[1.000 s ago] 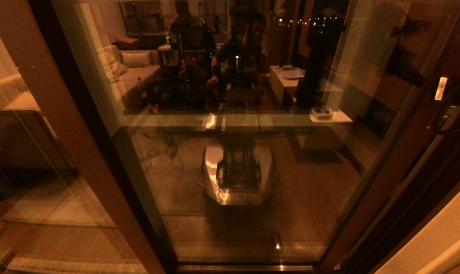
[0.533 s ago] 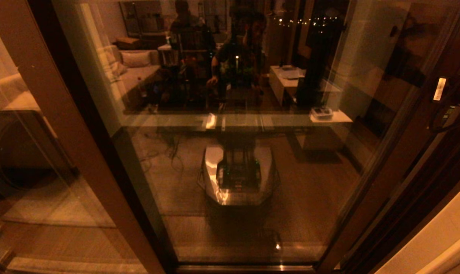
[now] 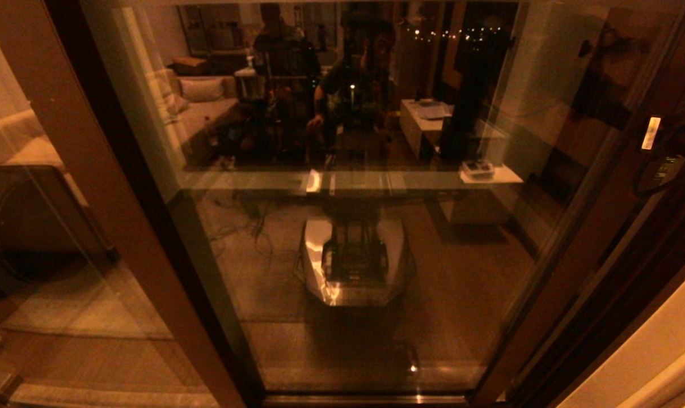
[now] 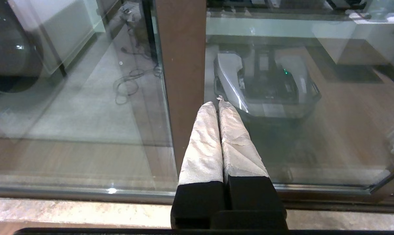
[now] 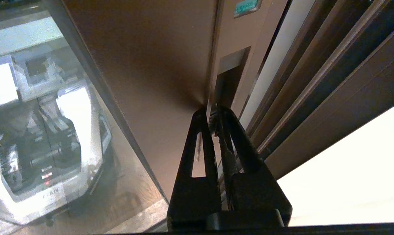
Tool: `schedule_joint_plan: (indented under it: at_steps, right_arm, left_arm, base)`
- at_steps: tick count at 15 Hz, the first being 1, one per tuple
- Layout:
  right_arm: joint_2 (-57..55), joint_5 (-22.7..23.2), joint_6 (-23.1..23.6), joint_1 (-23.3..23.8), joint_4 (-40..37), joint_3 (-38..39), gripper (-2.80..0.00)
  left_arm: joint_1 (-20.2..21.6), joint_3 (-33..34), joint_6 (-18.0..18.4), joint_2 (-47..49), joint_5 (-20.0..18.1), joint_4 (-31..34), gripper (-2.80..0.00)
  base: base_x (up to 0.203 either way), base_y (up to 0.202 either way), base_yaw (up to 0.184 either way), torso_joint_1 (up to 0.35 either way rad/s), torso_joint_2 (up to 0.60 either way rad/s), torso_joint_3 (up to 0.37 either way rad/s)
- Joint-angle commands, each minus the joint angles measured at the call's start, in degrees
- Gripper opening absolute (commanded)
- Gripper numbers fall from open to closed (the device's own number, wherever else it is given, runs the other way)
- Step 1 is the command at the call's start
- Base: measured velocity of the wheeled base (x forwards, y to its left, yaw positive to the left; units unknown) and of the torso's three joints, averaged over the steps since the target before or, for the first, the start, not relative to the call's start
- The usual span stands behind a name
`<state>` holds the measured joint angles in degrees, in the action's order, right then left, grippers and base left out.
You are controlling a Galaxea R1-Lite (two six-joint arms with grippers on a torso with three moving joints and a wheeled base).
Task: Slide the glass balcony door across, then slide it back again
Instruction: Close the slid door
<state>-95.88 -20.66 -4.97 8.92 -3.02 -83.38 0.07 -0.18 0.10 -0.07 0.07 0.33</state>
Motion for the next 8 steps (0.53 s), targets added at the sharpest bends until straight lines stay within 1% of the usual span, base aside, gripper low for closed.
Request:
schedule_joint_plan:
  at_steps: [1,8]
  right_arm:
    - [-0.98,-0.08,-0.02,0.66,0.39,-0.38,-2.80]
    - [-1.59,-0.08,0.05,1.62,0.91,-0.46,-2.80]
  left_arm:
    - [0.01,0.01,-0.01,-0.04,0.01,0.02,-2.80]
    - [0.01,0.01,-0.01,-0.10,0.01,0.02,-2.80]
  base:
    - [0.000,0.000,0.000,0.000,0.00,0.000]
    - [0.000,0.000,0.000,0.000,0.00,0.000]
